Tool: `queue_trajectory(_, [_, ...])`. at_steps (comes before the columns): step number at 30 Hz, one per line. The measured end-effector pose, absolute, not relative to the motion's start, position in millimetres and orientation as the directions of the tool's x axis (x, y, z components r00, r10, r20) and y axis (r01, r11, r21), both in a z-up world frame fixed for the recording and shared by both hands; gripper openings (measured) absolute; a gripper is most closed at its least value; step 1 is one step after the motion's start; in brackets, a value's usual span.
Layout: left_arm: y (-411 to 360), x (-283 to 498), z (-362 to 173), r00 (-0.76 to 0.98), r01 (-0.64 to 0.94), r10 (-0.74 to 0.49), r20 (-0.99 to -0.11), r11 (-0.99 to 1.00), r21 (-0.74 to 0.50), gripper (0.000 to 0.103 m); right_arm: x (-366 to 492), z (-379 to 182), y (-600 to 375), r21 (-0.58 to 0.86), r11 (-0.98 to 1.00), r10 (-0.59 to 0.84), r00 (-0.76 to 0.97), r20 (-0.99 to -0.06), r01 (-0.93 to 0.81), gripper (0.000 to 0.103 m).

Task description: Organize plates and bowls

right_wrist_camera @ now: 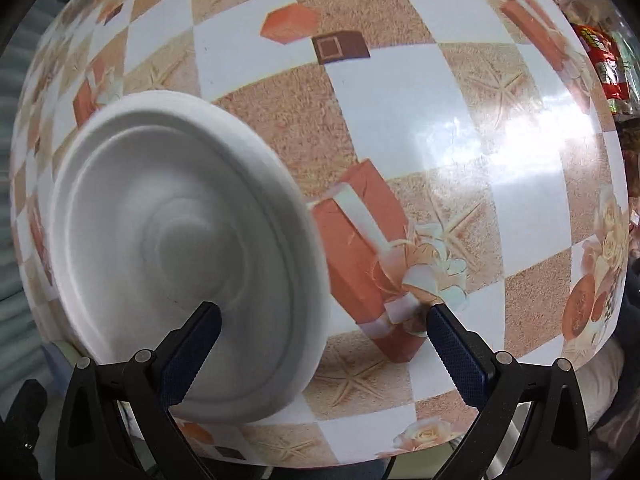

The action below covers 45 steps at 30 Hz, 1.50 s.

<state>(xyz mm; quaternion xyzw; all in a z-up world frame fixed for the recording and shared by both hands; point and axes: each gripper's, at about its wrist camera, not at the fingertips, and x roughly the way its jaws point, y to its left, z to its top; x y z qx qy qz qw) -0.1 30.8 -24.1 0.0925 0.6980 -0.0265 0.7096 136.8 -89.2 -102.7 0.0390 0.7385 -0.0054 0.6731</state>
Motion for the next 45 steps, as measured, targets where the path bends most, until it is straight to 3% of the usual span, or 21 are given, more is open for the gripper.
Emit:
queue_trajectory(20, [-8.8, 5.3, -28.6, 0.012, 0.285, 0.06, -0.998, 0.956, 0.061, 0.09, 87.4, -71.8, -131.0, 0.108, 0.983, 0.117, -0.051, -0.992, 0.149, 0.103])
queue_trajectory(45, [-22.2, -1.0, -23.7, 0.033, 0.336, 0.108, -0.994, 0.935, 0.113, 0.091, 59.6, -59.7, -176.0, 0.14, 0.961, 0.148, -0.013, -0.989, 0.239, 0.103])
